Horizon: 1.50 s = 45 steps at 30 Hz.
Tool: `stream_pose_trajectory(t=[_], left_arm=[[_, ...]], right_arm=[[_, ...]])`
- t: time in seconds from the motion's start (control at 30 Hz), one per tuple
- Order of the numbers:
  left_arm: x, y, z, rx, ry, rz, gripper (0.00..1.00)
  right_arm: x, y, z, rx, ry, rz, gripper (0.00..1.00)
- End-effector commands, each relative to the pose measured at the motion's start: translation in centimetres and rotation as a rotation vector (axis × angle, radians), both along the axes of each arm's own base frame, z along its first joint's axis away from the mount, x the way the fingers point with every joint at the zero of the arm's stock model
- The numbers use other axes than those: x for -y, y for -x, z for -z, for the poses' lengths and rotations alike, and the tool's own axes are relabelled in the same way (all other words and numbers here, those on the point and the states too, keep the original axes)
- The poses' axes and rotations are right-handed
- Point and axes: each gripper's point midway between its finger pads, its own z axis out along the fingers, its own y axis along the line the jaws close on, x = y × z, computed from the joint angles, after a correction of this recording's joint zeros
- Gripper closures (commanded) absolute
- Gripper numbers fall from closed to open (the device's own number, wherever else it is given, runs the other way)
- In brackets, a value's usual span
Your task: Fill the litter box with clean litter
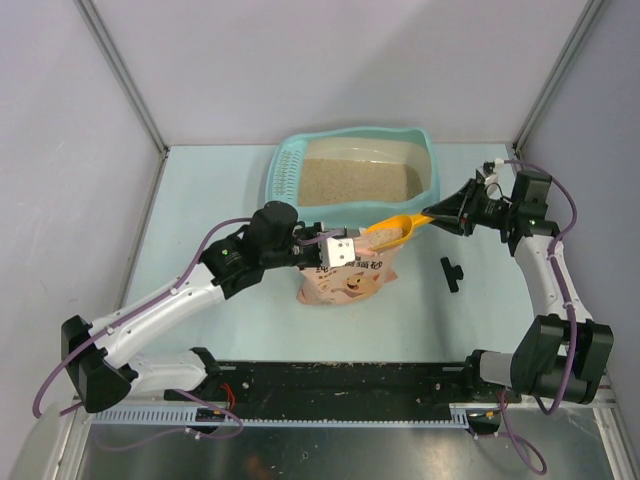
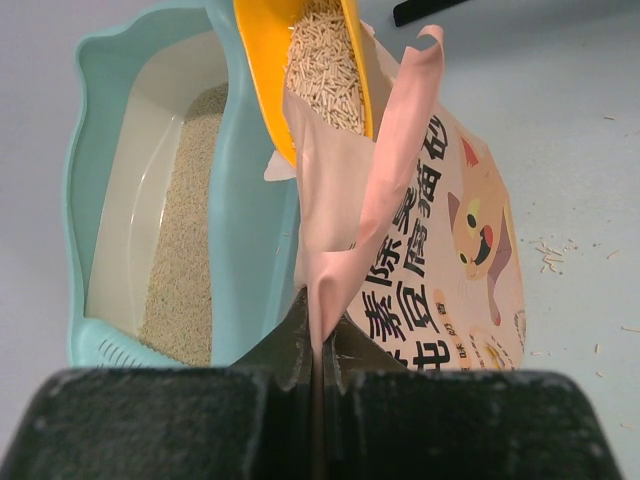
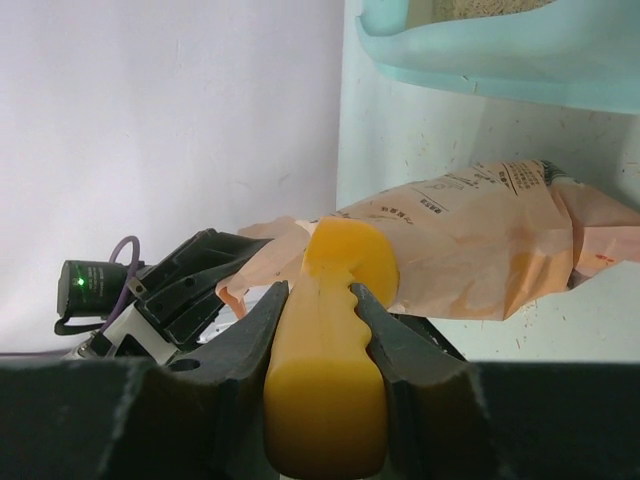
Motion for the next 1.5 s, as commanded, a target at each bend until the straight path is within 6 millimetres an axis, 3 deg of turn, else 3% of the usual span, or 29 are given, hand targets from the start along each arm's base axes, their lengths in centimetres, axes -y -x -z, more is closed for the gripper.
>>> stream_pose_trajectory(t=[0.0,0.2,0.47,0.73,1.47], left_arm=[[1.6,-0.3,-7.8,0.145,0.198,0.033,1.00],[1.3,-0.3,-7.6,0.146,0.196,0.020,1.00],[0.3,-0.2,-9.6,0.155,0.244,-0.029,1.00],[0.1,-0.6,-8.7,0.162,0.217,-0.045,1.00],[-0.1,-2.1,-9.1,0.168,0.215,-0.098,1.00]], right_arm=[[0.4,-0.3,-2.8,0.088,0.001,-0.008,1.00],[0.7,-0.5,-2.6,0.079,-0.019,-0.026,1.00],[1.1,-0.9,-2.1,0.064,-0.050,-0.051,1.00],[1.3,-1.7,-3.0,0.067,-0.109,-0.086,1.00],[2.8,-5.2,-3.7,0.060,-0.176,-0.078,1.00]])
